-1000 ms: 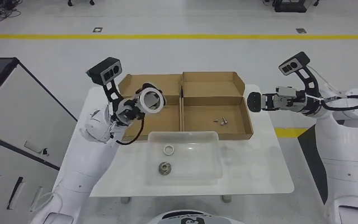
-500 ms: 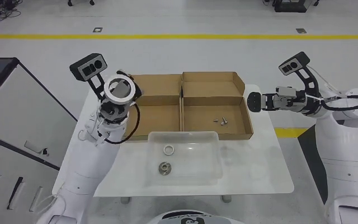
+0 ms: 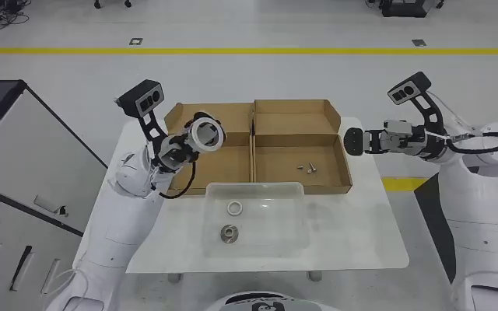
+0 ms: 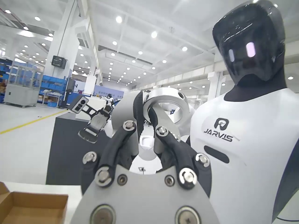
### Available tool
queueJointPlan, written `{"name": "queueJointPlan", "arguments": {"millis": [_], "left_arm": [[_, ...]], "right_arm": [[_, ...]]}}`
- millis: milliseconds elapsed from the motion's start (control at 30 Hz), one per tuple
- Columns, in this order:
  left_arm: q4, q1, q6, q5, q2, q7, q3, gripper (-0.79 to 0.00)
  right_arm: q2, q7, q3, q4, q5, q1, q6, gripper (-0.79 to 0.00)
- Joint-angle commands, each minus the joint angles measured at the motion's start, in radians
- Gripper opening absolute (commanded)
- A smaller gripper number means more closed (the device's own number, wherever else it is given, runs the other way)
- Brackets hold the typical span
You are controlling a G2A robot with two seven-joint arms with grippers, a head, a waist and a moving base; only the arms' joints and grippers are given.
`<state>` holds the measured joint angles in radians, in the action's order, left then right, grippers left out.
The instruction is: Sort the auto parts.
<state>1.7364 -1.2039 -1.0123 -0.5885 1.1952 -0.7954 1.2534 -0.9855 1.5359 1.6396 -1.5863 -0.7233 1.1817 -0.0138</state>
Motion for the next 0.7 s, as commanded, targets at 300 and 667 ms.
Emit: {"name": "queueJointPlan", "arguments": {"millis": [300,667], "left_arm": [[0.014,-0.009,0.0,-0.173,0.016,-0.012,0.014,-0.785],[0.014,-0.009,0.0,-0.173,0.016,-0.012,0.014,-0.785]], "right_arm": [[0.0,0.0,0.0,0.0,0.0,0.0,0.0,0.0],[0.0,0.0,0.0,0.0,0.0,0.0,0.0,0.0]]}}
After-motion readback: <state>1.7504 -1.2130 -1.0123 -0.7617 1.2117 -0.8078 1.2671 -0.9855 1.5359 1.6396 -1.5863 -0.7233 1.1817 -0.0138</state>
